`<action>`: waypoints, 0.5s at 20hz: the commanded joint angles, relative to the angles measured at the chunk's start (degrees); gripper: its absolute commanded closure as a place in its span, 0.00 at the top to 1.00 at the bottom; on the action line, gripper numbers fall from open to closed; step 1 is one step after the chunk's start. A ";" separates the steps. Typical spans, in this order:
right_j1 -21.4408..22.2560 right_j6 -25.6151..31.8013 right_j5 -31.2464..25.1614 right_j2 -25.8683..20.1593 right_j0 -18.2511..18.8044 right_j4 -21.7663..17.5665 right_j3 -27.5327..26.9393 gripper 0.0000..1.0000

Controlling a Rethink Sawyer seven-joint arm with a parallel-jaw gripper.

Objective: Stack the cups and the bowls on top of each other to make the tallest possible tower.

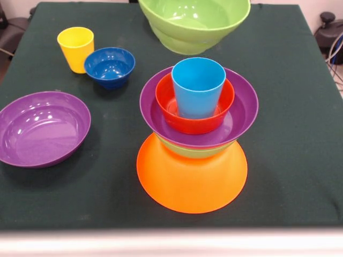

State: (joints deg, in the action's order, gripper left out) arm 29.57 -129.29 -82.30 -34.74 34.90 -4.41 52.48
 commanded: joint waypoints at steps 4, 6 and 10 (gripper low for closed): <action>2.23 7.57 8.48 -0.52 0.54 -0.10 14.34 0.00; 2.59 7.67 10.42 -0.67 0.94 -0.12 16.27 0.00; 2.48 8.23 13.67 -1.17 1.69 -0.14 18.98 0.00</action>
State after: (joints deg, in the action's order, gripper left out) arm 32.00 -129.29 -73.77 -34.82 35.73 -3.96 62.17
